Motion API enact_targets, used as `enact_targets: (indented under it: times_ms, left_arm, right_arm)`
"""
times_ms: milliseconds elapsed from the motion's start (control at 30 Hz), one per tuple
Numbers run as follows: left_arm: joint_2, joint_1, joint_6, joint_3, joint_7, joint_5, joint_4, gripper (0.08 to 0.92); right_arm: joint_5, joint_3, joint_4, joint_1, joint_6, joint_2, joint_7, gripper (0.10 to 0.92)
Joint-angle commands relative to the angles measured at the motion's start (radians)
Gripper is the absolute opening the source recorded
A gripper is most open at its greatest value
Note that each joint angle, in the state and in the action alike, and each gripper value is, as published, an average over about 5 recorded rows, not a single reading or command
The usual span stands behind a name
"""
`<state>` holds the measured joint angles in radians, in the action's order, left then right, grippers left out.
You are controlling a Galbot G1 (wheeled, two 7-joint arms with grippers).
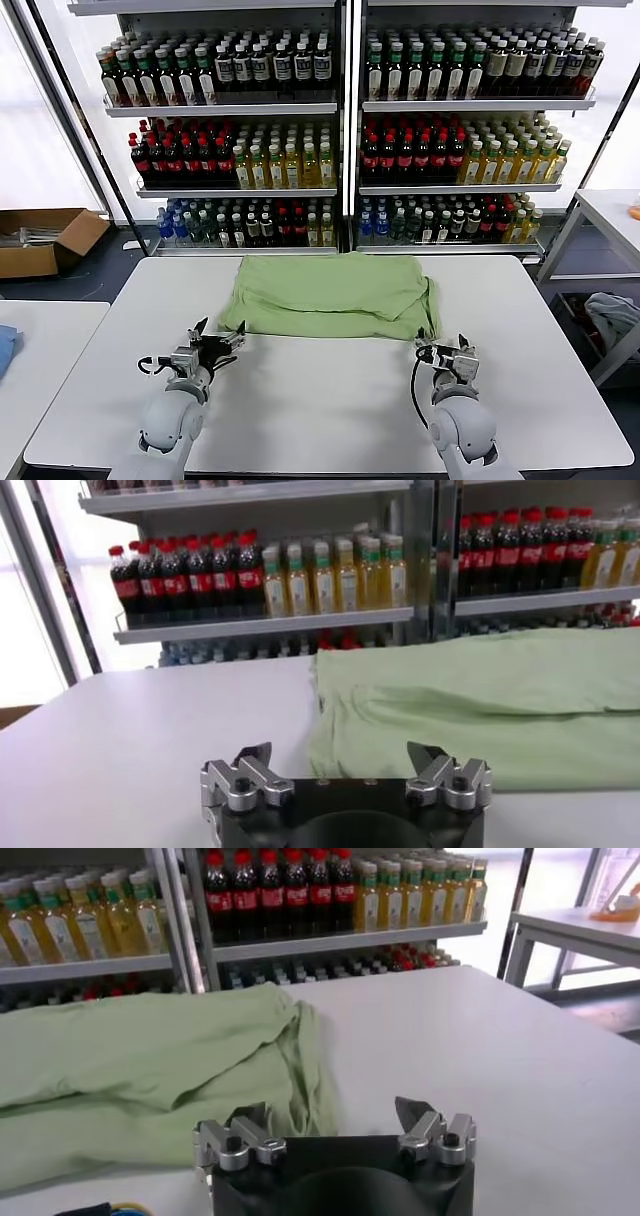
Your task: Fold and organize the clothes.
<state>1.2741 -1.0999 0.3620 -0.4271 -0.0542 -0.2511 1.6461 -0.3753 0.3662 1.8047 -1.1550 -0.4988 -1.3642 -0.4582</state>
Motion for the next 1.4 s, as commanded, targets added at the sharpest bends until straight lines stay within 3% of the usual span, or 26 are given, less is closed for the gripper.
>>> enact_targets:
  times_ms: [33, 300, 700, 867, 1400]
  left_arm:
    - [-0.015, 0.01, 0.02, 0.005, -0.005, -0.027, -0.006, 0.823]
    - [-0.072, 0.056, 0.107, 0.023, 0.001, -0.083, -0.018, 0.823]
    - [-0.101, 0.096, 0.171, 0.042, 0.001, -0.17, -0.067, 0.823]
    - [-0.112, 0.09, 0.169, 0.061, -0.003, -0.161, -0.074, 0.758]
    - [-0.121, 0.019, 0.15, 0.079, 0.003, -0.125, -0.004, 0.299]
  right_arm:
    - [0.004, -0.002, -0.001, -0.008, -0.007, 0.001, -0.003, 0.823]
    - [0.024, -0.02, -0.026, 0.012, -0.018, -0.013, -0.004, 0.823]
    - [0.027, -0.033, -0.069, 0.028, -0.022, -0.022, -0.004, 0.808]
    - [0.024, -0.03, -0.102, 0.019, -0.007, -0.023, -0.004, 0.688]
    - [0.035, -0.034, -0.015, -0.01, -0.001, 0.019, 0.027, 0.229]
